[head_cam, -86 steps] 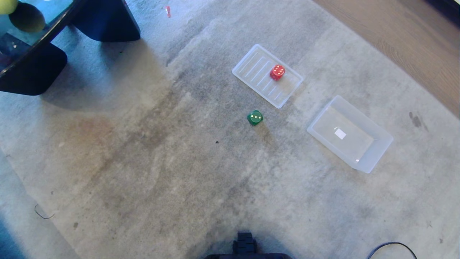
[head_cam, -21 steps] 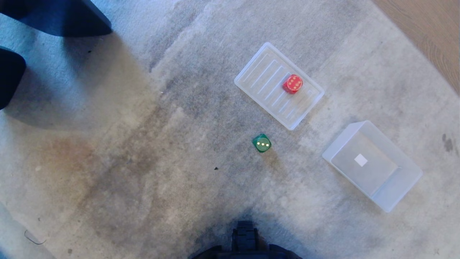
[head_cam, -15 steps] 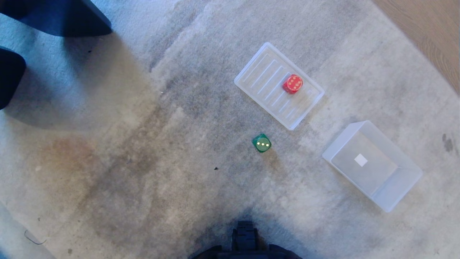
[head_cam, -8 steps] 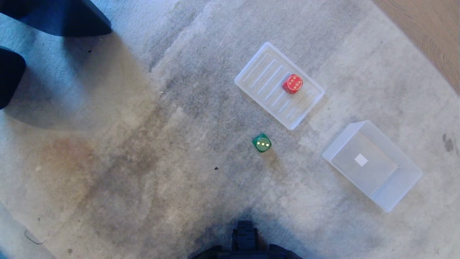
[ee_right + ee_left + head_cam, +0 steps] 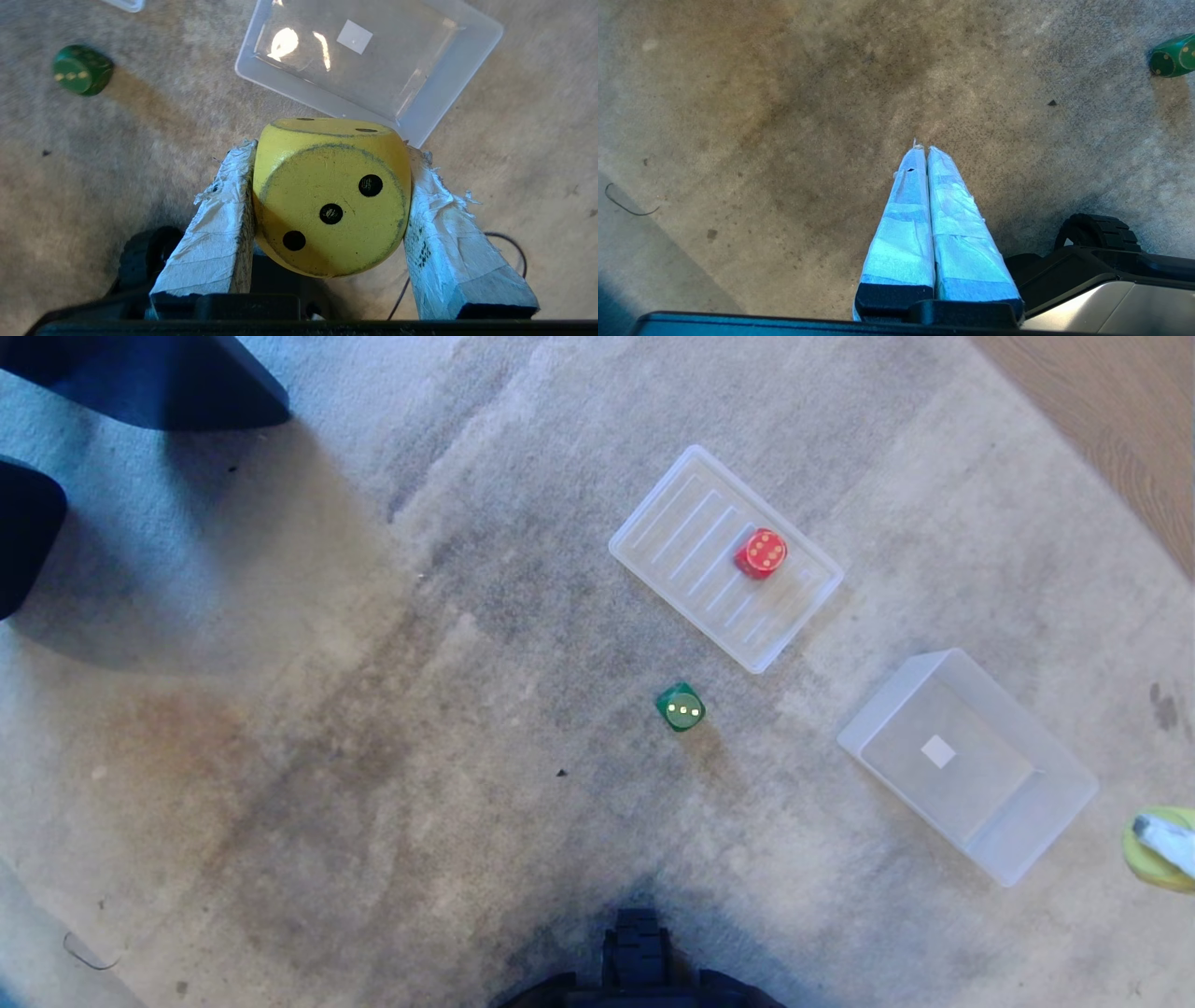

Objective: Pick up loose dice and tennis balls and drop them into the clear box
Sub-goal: Put the toys in the box

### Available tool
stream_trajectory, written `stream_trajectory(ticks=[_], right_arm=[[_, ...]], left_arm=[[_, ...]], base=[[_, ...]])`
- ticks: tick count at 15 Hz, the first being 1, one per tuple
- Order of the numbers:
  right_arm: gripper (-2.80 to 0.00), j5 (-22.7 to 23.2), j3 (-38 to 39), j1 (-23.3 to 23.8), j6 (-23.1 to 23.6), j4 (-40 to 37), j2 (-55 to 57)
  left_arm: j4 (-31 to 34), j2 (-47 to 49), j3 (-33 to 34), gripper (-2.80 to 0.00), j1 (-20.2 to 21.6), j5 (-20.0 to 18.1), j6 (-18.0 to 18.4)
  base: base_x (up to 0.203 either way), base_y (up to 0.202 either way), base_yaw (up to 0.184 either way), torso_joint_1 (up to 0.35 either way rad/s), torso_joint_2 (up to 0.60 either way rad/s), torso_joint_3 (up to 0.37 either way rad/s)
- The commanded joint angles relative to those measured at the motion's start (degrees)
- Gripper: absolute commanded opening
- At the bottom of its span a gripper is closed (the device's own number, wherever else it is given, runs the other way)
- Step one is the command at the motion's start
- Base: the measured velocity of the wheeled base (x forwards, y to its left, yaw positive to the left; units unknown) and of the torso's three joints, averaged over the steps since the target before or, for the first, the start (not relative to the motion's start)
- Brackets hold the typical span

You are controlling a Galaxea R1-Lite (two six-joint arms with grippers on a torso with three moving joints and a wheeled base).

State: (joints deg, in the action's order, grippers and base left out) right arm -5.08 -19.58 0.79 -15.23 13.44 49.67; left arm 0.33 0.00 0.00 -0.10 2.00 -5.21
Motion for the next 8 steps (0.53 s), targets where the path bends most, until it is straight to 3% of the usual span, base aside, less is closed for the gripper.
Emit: stream_trajectory(ticks=[1,4,8], right_arm=[[-2.8,-0.9,-0.7,0.2,-1.0,6.0,16.6],[-2.8,-4.3,-3.7,1.5,-4.2,16.7,35.5],[-2.8,-7.7,-11.2,2.6,-8.3,22.9,53.3]], left_arm=[[0.0,0.0,0.0,-2.8,0.0,0.0,0.0],[0.0,0.0,0.0,-2.8,0.0,0.0,0.0],[0.0,0.0,0.0,-2.8,0.0,0.0,-0.1]], base=[[0.0,0.0,0.0,0.0,0.0,0.0],[0.0,0.0,0.0,0.0,0.0,0.0],[0.0,0.0,0.0,0.0,0.0,0.0]])
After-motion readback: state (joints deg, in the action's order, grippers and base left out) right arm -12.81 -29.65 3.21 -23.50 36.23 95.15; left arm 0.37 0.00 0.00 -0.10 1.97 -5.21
